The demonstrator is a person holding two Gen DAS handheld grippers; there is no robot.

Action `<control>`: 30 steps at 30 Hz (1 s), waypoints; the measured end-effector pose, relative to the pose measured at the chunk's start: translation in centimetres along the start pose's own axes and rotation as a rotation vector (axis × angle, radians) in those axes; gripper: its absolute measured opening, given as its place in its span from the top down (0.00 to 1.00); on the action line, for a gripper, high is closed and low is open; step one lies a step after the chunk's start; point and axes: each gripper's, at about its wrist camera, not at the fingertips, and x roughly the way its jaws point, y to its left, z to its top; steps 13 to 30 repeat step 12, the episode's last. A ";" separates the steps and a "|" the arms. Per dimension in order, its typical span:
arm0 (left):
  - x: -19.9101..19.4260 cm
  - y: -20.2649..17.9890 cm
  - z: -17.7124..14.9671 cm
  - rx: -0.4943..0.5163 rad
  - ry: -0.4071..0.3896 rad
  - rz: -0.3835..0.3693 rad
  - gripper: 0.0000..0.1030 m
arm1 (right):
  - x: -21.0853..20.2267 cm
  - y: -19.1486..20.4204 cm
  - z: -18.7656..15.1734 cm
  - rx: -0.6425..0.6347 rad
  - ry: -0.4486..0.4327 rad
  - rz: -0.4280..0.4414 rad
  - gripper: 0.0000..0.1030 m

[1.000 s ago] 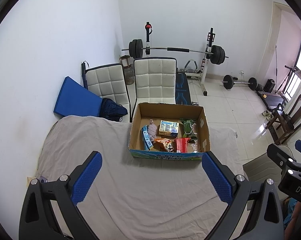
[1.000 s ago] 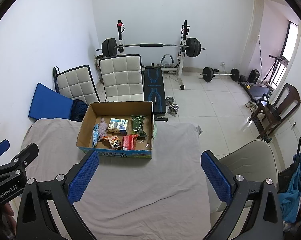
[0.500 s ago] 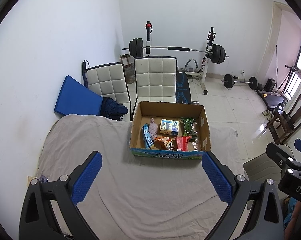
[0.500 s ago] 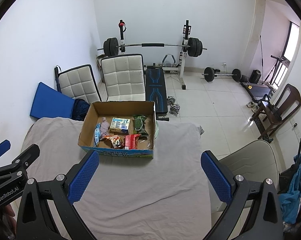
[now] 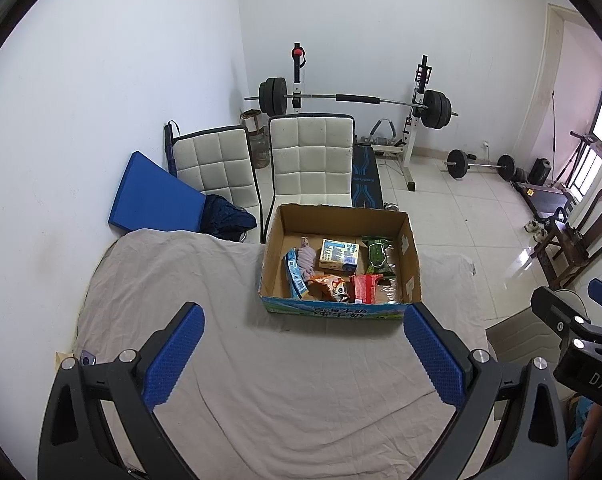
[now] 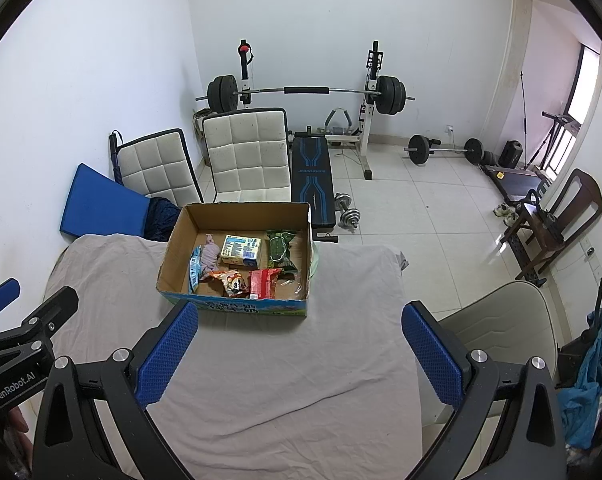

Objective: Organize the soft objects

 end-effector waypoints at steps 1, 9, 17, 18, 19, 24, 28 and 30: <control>0.1 0.1 0.0 0.000 -0.001 -0.001 0.01 | 0.0 0.0 0.0 0.001 0.000 -0.001 0.00; -0.1 -0.1 0.0 -0.002 0.002 -0.003 0.01 | 0.0 0.0 0.0 -0.001 0.000 0.001 0.00; -0.1 -0.1 0.0 -0.003 0.002 -0.004 0.01 | 0.0 0.0 0.0 -0.001 0.000 0.001 0.00; -0.1 -0.1 0.0 -0.003 0.002 -0.004 0.01 | 0.0 0.0 0.0 -0.001 0.000 0.001 0.00; -0.1 -0.1 0.0 -0.003 0.002 -0.004 0.01 | 0.0 0.0 0.0 -0.001 0.000 0.001 0.00; -0.1 -0.1 0.0 -0.003 0.002 -0.004 0.01 | 0.0 0.0 0.0 -0.001 0.000 0.001 0.00; -0.1 -0.1 0.0 -0.003 0.002 -0.004 0.01 | 0.0 0.0 0.0 -0.001 0.000 0.001 0.00; -0.1 -0.1 0.0 -0.003 0.002 -0.004 0.01 | 0.0 0.0 0.0 -0.001 0.000 0.001 0.00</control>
